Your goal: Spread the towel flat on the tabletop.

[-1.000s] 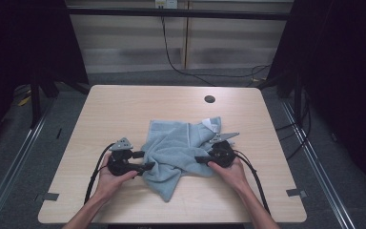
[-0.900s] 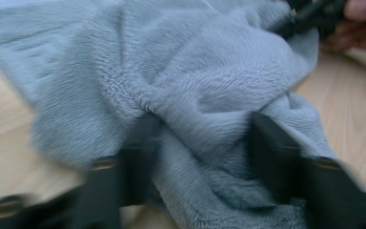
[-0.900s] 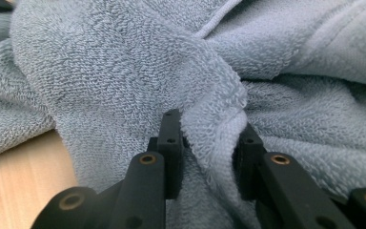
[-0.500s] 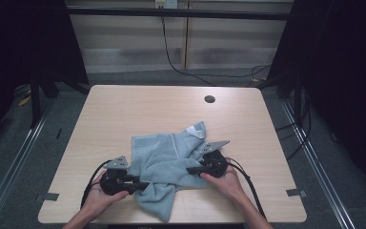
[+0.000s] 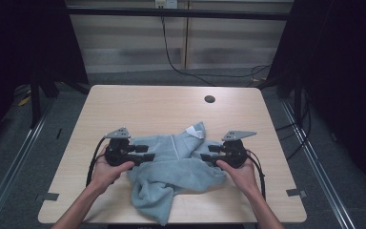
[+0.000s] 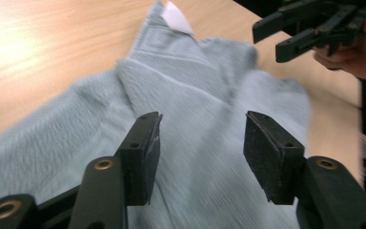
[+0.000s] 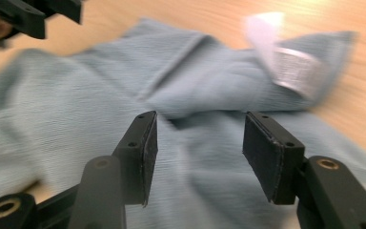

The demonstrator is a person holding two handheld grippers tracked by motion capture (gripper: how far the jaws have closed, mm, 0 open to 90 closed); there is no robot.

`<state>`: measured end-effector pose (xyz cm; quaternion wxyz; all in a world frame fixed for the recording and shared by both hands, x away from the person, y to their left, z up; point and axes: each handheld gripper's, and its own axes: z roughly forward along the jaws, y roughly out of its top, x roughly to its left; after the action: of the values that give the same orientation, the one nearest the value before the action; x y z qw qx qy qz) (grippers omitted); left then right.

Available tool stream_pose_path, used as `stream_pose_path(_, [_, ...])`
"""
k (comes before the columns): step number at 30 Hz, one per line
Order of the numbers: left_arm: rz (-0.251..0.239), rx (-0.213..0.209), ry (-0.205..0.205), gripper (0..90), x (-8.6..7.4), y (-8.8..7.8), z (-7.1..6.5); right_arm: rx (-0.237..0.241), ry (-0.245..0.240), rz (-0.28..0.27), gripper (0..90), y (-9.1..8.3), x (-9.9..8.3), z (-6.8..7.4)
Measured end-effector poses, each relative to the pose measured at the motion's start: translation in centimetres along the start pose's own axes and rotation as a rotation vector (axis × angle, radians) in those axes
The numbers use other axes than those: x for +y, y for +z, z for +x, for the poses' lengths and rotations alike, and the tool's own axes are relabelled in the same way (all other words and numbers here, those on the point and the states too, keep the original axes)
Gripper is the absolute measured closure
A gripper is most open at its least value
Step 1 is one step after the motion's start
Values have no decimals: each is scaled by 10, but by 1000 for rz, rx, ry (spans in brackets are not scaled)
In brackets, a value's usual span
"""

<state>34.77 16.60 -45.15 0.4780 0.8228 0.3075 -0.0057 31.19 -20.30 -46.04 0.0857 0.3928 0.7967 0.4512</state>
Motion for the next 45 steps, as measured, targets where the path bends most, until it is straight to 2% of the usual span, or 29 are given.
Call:
stream_pose_path(1, [0, 0, 0, 474, 0, 0, 0, 0, 0, 0, 462, 0, 0, 0])
stream_pose_path(2, [21, 11, -20, 463, 3, 17, 6, -10, 19, 17, 444, 8, -1, -8])
stream_pose_path(3, [21, 11, -20, 433, 3, 17, 6, -15, 18, 27, 424, 14, -3, -12])
stream_pose_path(4, [52, 56, 7, 433, 5, 26, 7, -15, 18, 27, 424, 14, -3, -12])
stream_pose_path(5, [103, 76, 32, 362, 4, 42, 10, -13, 25, 52, 371, 27, -7, -18])
stream_pose_path(6, [100, 84, 24, 363, 3, 46, 12, -17, 23, 61, 356, 32, -8, -19])
stream_pose_path(7, [100, 84, 24, 340, 3, 46, 12, -17, 23, 61, 356, 32, -8, -19])
stream_pose_path(8, [92, 74, 12, 318, 0, 51, 13, -23, 16, 94, 323, 41, -11, -20])
stream_pose_path(9, [121, 81, 13, 300, -4, 57, 14, -50, 18, 108, 290, 45, -13, -19])
stream_pose_path(10, [127, 77, 16, 279, -5, 59, 14, -47, 23, 114, 271, 47, -14, -19])
stream_pose_path(15, [128, 67, 13, 293, -9, 59, 13, -80, -19, 112, 260, 52, -17, -12])
stream_pose_path(17, [125, 63, 31, 448, -13, 60, 12, -134, -94, 115, 270, 55, -20, -4])
stream_pose_path(18, [128, 53, 41, 528, -13, 60, 11, -154, -117, 138, 298, 56, -19, 1])
stream_pose_path(19, [121, 48, 39, 617, -14, 59, 10, -145, -115, 148, 348, 56, -18, 3])
stream_pose_path(20, [115, 44, 45, 697, -14, 58, 9, -133, -124, 146, 546, 54, -17, 5])
stream_pose_path(21, [107, 46, 60, 715, -14, 56, 7, -133, -120, 147, 632, 53, -17, 6])
stream_pose_path(22, [107, 46, 60, 727, -14, 56, 7, -133, -120, 147, 632, 53, -17, 6])
stream_pose_path(23, [86, 42, 54, 743, -13, 52, 7, -124, -101, 141, 756, 52, -17, 4])
stream_pose_path(26, [56, 38, 48, 762, -11, 45, 7, -104, -73, 140, 797, 51, -16, 0])
stream_pose_path(28, [0, 36, 43, 767, -7, 31, 8, -109, -49, 130, 805, 48, -16, -3])
stream_pose_path(30, [-27, 30, 33, 768, -5, 24, 9, -114, -41, 123, 807, 45, -14, -5])
stream_pose_path(32, [-62, 29, 25, 770, -3, 13, 12, -132, -17, 93, 811, 36, -9, -10])
stream_pose_path(33, [-104, 38, 9, 773, -1, -1, 15, -141, 11, 44, 811, 22, -2, -15])
stream_pose_path(34, [-104, 38, 9, 775, -1, -1, 15, -146, 16, 25, 812, 17, 0, -17])
stream_pose_path(35, [-140, 54, 3, 776, 0, -15, 17, -157, 18, 9, 812, 10, 2, -18])
stream_pose_path(38, [-166, 65, 1, 778, 1, -27, 16, -181, 25, -15, 812, -3, 6, -22])
stream_pose_path(40, [-185, 80, 5, 779, 1, -34, 15, -222, 43, -50, 813, -19, 12, -31])
stream_pose_path(44, [-269, 120, -14, 781, 9, -59, 18, -271, 60, -106, 813, -44, 29, -41])
stream_pose_path(45, [-269, 120, -14, 781, 9, -59, 18, -271, 60, -106, 813, -44, 29, -41])
